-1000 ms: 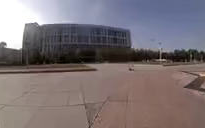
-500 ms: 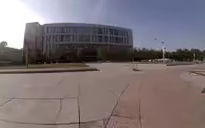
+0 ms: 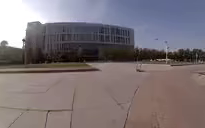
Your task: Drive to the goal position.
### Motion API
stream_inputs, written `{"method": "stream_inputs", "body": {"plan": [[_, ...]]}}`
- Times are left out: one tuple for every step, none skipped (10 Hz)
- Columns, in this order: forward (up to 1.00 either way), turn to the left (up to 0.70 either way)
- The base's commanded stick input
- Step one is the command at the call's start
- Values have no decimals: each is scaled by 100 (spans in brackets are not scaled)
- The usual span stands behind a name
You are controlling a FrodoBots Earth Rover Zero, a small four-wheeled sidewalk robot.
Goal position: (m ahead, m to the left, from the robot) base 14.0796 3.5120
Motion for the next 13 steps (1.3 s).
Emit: {"method": "stream_inputs", "body": {"plan": [[100,1],[100,1],[100,1],[100,1],[100,1],[100,1],[100,1],[100,1],[100,1],[100,1],[100,1],[100,1],[100,1]]}}
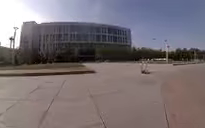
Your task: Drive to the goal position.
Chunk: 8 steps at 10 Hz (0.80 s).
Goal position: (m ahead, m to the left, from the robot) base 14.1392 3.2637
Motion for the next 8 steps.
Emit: {"method": "stream_inputs", "body": {"plan": [[100,1],[100,1],[100,-33],[100,-39],[100,-39],[100,-31],[100,-12],[100,1]]}}
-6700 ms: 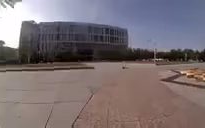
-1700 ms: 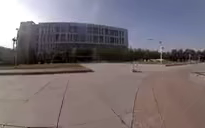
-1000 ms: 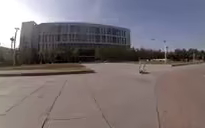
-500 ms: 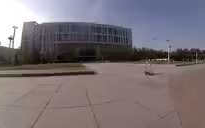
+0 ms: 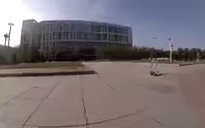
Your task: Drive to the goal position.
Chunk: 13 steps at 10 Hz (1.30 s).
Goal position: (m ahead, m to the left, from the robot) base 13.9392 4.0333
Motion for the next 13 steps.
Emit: {"method": "stream_inputs", "body": {"plan": [[100,1],[100,1],[100,1],[100,1],[100,1],[100,1],[100,1],[100,1],[100,1],[100,1],[100,1],[100,1],[100,-13]]}}
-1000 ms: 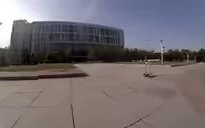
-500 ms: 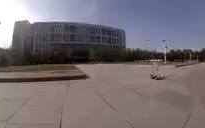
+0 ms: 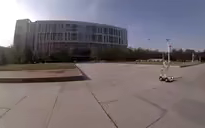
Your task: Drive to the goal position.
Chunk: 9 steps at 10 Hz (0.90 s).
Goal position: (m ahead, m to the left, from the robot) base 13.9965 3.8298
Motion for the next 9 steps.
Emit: {"method": "stream_inputs", "body": {"plan": [[100,-29],[100,-39],[100,-39],[100,-39],[100,-39],[100,-39],[100,-39],[100,0],[100,1]]}}
